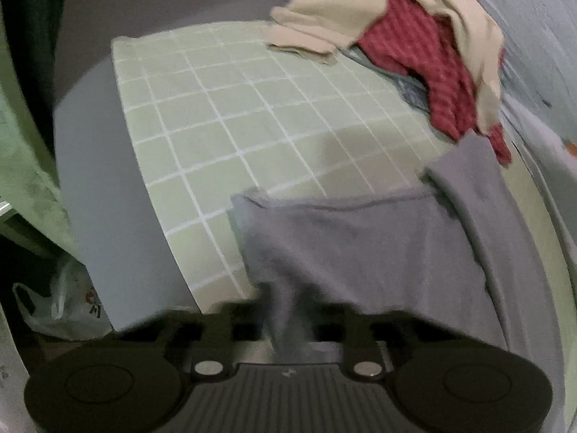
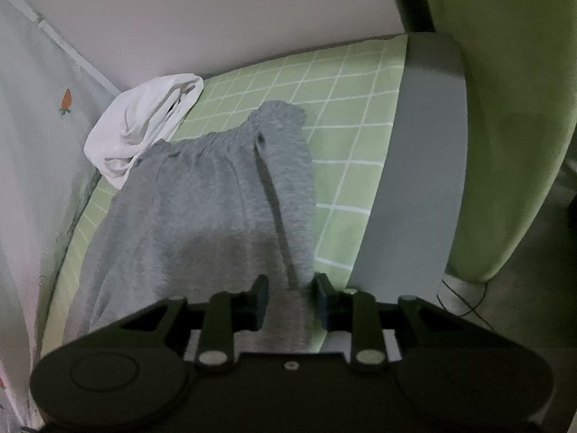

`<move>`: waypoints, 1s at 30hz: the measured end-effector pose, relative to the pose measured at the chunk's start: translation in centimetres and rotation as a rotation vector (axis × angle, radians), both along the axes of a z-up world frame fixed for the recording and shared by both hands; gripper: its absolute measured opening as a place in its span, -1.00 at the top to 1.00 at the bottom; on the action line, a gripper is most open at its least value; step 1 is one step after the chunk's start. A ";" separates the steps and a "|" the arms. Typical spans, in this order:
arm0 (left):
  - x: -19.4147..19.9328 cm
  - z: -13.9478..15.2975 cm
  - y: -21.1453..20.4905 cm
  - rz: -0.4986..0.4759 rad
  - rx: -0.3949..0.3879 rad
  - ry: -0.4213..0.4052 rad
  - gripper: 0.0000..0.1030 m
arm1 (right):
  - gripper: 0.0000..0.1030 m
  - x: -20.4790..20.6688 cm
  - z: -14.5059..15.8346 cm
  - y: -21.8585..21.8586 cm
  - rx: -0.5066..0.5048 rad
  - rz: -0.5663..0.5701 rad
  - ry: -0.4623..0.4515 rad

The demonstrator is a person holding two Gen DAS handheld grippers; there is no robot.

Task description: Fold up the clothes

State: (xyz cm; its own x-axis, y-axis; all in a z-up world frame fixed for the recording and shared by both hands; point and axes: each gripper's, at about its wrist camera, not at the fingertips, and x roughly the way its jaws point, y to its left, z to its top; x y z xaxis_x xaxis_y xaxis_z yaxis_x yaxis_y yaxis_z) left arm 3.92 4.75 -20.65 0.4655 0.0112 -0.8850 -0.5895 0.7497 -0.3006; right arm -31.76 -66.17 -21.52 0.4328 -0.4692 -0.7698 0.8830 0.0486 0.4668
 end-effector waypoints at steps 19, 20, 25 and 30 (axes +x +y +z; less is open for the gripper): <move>-3.1 12.2 -0.2 0.056 0.172 -0.250 1.00 | 0.99 -5.3 9.0 0.2 -0.168 -0.163 -0.221; -3.2 12.2 -0.3 0.059 0.168 -0.247 1.00 | 0.99 -5.2 8.8 0.1 -0.163 -0.156 -0.195; -3.4 14.4 -1.0 0.046 0.192 -0.282 1.00 | 0.99 -5.5 10.1 0.4 -0.178 -0.170 -0.258; -3.3 18.2 -1.0 0.062 0.182 -0.392 1.00 | 0.99 -5.6 12.1 -0.1 -0.214 -0.180 -0.320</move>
State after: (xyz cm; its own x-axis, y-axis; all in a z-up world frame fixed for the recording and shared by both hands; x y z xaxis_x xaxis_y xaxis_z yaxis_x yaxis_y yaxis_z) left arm 0.58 3.78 -2.45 0.7593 0.1894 -0.6226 -0.5031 0.7777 -0.3770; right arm -37.33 -66.32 -9.43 0.5303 -0.6940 -0.4870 0.6986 0.0322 0.7148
